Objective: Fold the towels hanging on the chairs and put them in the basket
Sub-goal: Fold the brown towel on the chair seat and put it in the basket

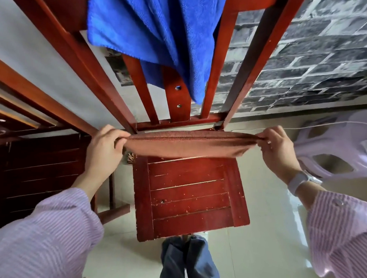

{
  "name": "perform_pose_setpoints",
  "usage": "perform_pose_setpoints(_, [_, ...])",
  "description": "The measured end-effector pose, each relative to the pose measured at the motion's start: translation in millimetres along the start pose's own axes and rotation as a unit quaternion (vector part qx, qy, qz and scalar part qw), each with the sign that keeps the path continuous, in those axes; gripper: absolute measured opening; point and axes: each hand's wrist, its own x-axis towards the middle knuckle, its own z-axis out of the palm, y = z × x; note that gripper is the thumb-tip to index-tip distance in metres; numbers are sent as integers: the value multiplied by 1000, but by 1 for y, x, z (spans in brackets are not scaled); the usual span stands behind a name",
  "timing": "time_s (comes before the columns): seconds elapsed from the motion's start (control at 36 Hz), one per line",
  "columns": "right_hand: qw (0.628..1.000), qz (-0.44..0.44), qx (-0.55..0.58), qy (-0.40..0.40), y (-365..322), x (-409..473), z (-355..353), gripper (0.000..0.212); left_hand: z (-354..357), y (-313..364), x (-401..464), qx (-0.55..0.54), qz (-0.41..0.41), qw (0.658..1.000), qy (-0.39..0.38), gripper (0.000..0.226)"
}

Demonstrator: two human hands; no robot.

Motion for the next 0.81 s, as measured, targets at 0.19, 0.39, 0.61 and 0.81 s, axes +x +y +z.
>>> perform_pose_setpoints(0.19, [997, 18, -19, -69, 27, -26, 46, 12, 50, -35, -37, 27, 90, 996, -2, 13])
perform_pose_setpoints(0.39, [956, 89, -76, -268, 69, -97, 101, 22, 125, -77, -102, 82, 58, 987, -123, 11])
perform_pose_setpoints(0.61, [921, 59, -170, -346, 94, -152, 111, 30, 148, -94, -162, 171, 54, 955, -235, 31])
perform_pose_setpoints(0.81, [977, 7, -137, -164, 62, -160, 115, 29, 148, -64, -159, 160, -31, 977, -137, 30])
